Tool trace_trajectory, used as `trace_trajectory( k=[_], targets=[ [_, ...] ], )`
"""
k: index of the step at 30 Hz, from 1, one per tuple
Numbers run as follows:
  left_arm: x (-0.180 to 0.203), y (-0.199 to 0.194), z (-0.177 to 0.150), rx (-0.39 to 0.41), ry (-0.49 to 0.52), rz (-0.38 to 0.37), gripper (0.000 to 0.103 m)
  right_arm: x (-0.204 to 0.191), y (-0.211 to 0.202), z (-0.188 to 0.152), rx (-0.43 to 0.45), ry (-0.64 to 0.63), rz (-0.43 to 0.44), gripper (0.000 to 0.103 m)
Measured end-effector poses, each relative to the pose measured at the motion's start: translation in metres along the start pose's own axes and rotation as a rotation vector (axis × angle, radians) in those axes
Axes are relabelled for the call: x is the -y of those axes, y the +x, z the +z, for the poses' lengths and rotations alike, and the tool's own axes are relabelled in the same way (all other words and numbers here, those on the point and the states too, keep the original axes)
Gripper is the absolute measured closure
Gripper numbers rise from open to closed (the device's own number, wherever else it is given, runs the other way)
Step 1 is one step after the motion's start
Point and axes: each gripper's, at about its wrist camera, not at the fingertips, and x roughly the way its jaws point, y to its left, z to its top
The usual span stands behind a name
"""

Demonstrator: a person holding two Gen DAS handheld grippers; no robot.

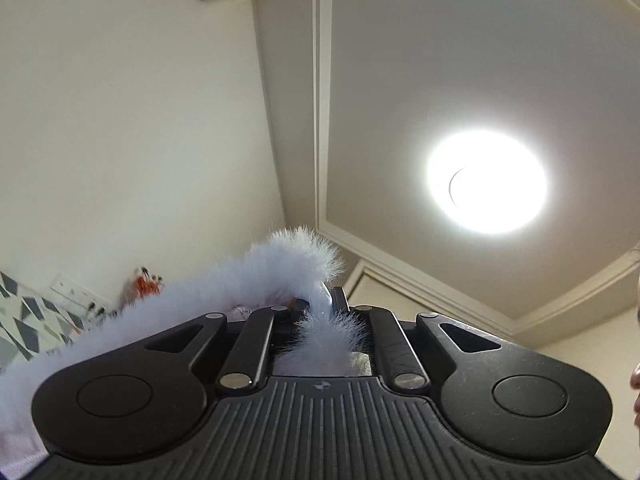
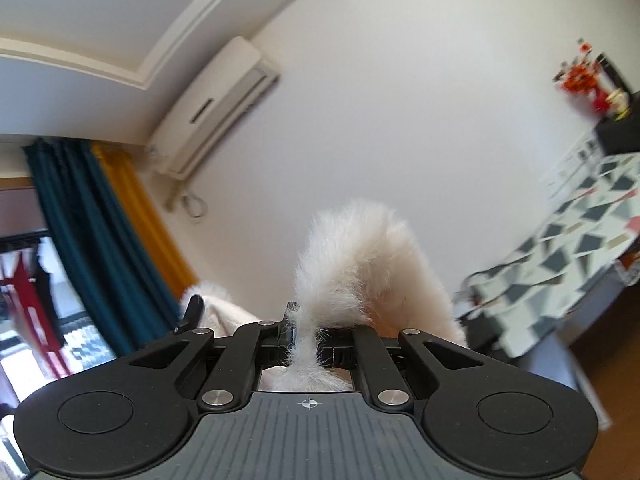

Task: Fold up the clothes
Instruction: 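Lift the jacket high with both grippers holding the fur trim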

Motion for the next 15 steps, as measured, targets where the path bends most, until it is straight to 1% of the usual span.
trace_trajectory(
  k=[4,6,8,11,15],
  targets=[
    [-0.035,0.052,-0.02,-0.032,-0.045,-0.053,0.093,0.038,-0.013,0.024,0.039,0.001,-0.075,0.097],
    [-0.058,0.081,-0.026,-0.048,-0.072,-0.075,0.093,0.063,-0.011,0.034,0.061,0.0,-0.094,0.097],
    [-0.076,0.108,-0.03,-0.056,-0.07,-0.087,0.093,0.094,-0.005,0.049,0.083,0.01,-0.097,0.097],
    [-0.101,0.151,-0.036,-0.058,-0.047,-0.099,0.093,0.143,0.013,0.078,0.11,0.026,-0.089,0.097],
    [-0.127,0.219,-0.036,-0.059,-0.026,-0.108,0.093,0.214,0.053,0.133,0.146,0.074,-0.073,0.097]
  ],
)
